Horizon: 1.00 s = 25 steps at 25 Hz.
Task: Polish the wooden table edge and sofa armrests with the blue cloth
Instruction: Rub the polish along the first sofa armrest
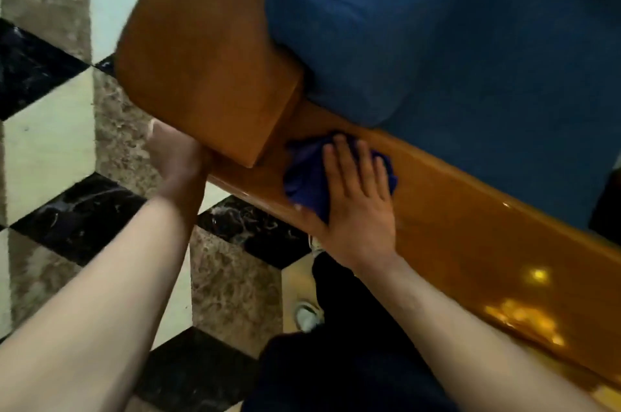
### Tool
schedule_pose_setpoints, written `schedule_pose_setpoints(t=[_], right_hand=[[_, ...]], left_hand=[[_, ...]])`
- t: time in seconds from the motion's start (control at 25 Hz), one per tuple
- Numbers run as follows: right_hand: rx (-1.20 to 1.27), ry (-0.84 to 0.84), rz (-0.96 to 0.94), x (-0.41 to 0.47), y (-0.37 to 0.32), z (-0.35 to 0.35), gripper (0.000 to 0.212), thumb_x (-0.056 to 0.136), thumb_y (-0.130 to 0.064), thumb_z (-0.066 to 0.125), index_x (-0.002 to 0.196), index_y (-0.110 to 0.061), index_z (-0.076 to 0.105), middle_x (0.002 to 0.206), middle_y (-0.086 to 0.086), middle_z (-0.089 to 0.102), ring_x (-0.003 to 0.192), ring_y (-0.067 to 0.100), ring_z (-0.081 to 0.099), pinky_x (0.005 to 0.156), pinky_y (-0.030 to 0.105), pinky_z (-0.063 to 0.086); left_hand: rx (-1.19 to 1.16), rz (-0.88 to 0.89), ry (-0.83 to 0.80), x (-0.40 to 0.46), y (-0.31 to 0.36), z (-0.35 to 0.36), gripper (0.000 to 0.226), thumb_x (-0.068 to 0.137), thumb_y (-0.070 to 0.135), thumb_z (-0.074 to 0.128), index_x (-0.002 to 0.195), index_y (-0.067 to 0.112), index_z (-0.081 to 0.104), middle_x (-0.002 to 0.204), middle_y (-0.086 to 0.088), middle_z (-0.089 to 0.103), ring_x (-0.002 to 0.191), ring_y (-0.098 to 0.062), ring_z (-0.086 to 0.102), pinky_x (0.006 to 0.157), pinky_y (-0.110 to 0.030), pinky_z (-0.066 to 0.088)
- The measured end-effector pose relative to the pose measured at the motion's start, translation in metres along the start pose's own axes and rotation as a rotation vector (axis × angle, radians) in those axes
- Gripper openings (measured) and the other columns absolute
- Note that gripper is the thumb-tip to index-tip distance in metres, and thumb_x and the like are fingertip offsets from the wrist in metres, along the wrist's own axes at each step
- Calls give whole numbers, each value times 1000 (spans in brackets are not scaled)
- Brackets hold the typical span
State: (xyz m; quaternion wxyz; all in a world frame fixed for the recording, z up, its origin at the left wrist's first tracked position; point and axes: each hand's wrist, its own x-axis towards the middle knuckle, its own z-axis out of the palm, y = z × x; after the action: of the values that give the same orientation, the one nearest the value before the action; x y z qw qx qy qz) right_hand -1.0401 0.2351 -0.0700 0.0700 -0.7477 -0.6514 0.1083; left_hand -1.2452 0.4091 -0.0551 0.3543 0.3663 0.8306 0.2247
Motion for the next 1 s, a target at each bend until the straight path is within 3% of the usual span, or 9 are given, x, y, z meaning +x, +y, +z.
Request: schedule_pose_setpoints(t=[0.12,0.24,0.32,0.4,0.52,0.76,1.0], right_hand=[[-67,31,505,-35,30,-12,101,88,-74,48,163,-13,16,172,7,13,159,34,5,127,56,10],[-62,22,768,-7,5,-9,103,84,-70,46,163,-12,14,172,12,11,157,43,5,125,62,9],[-54,10,680,10,-27,-2,99,86,-67,40,164,-12,12,172,12,7,157,45,1,124,63,8],[-39,22,458,12,-44,10,89,93,-65,39,164,-16,16,173,9,10,158,42,1,125,60,8],[-10,43,271,-18,-22,9,79,99,-65,39,163,-24,21,172,3,15,159,34,3,127,53,8],[-80,35,502,-119,86,-12,83,95,-69,42,163,-30,18,173,-1,11,159,32,3,128,52,4],[-31,67,827,-228,242,-49,90,89,-83,34,163,-35,16,173,-3,11,159,34,5,126,58,8]], left_hand=[[202,197,-54,-21,-14,1,59,84,35,42,127,-4,55,134,-26,60,126,-44,54,112,-55,41],[346,511,-21,-61,-34,-4,51,91,22,47,133,-5,53,152,-31,41,145,-47,34,120,-51,27],[404,723,-171,-99,-50,-9,52,89,15,55,137,-6,54,156,-33,36,148,-51,27,120,-59,24],[476,972,-352,-125,-67,-5,52,83,11,61,133,-4,61,151,-31,46,145,-51,34,118,-63,25],[553,1096,-497,-141,-67,5,45,88,6,57,130,-8,63,148,-30,50,144,-48,38,119,-62,26],[655,1333,-689,-200,-38,68,48,94,25,47,136,7,61,156,-21,44,149,-38,32,121,-61,22],[735,1402,-727,-336,-28,164,53,87,19,65,137,7,53,154,-25,42,149,-41,29,122,-62,17]])
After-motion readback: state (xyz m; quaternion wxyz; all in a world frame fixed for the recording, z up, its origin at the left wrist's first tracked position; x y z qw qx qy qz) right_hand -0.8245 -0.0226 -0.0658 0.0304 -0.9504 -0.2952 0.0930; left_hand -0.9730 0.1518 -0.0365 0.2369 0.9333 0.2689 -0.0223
